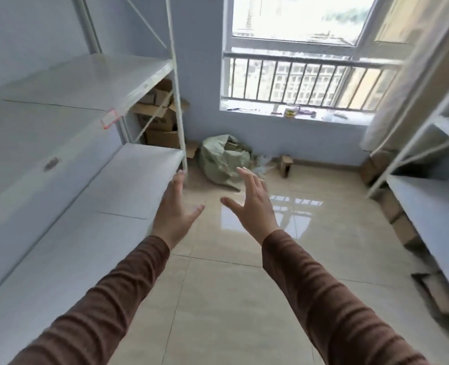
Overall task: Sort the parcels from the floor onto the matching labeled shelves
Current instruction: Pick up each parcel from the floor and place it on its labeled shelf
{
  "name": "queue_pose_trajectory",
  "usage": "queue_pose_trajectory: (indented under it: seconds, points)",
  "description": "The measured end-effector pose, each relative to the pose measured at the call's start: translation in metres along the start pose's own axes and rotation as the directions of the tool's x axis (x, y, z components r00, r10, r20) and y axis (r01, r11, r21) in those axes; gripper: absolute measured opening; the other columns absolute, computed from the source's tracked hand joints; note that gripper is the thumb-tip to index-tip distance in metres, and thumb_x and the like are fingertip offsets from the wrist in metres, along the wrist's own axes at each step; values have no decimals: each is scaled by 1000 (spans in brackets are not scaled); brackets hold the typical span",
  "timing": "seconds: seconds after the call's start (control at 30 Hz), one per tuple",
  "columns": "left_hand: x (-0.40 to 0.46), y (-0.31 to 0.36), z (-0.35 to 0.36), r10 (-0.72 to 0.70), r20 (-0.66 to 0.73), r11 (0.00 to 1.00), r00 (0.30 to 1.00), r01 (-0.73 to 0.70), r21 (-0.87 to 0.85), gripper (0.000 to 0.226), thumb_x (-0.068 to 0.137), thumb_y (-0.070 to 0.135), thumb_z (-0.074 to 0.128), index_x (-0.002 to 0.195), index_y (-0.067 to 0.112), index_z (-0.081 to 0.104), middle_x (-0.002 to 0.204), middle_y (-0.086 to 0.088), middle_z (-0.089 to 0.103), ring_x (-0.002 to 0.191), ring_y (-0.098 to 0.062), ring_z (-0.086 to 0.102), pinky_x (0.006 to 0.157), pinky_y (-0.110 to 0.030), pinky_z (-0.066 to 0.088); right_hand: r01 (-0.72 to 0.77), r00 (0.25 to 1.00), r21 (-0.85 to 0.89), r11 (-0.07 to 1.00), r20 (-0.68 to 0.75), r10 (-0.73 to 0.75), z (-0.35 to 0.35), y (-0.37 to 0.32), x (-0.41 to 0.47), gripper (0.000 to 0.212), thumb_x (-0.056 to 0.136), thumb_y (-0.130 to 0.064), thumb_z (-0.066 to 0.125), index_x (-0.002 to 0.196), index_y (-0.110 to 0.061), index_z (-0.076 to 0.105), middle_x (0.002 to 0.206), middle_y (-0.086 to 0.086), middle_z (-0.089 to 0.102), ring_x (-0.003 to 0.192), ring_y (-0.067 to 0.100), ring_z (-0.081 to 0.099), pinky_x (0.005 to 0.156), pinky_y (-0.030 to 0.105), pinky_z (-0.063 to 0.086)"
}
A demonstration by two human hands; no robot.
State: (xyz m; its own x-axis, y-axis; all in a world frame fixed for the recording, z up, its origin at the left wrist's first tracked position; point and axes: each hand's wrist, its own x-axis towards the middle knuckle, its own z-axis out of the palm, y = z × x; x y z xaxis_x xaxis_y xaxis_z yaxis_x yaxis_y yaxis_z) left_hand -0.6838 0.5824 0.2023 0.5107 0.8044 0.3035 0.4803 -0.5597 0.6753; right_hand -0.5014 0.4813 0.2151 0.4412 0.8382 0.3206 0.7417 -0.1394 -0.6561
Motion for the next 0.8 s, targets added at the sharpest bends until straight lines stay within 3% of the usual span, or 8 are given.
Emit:
queue_pose_trajectory:
  seconds: [0.13,0.37,0.53,0.8]
  points:
    - [4,78,90,135,161,989,978,-141,30,94,85,28,81,160,13,26,165,-9,30,152,-24,28,124,-38,26,-171,980,-109,979,-119,158,-87,75,-54,79,87,-42,77,152,-19,40,155,4,45,139,25,38,116,41,36]
    - [-50,242,264,340,401,937,851,-341,-70,92,88,33,78,161,17,24,168,-4,24,156,-20,18,127,-38,18,-469,878,-252,846,-238,416,-240,210,-182,78,90,-51,71,154,-25,36,163,2,34,143,25,32,116,40,31]
    - [-96,327,354,431,544,886,720,-452,-104,94,90,38,74,163,20,19,171,-2,15,158,-19,8,128,-36,10,-621,783,-321,715,-303,544,-316,280,-262,77,91,-59,65,155,-27,36,165,1,29,146,25,28,119,41,27]
    - [-123,410,441,549,658,788,515,-581,-202,91,90,40,73,162,19,21,171,-3,14,159,-21,3,129,-40,10,-784,618,-256,565,-405,674,-374,328,-329,76,94,-58,60,158,-27,31,169,3,21,152,25,17,123,42,19]
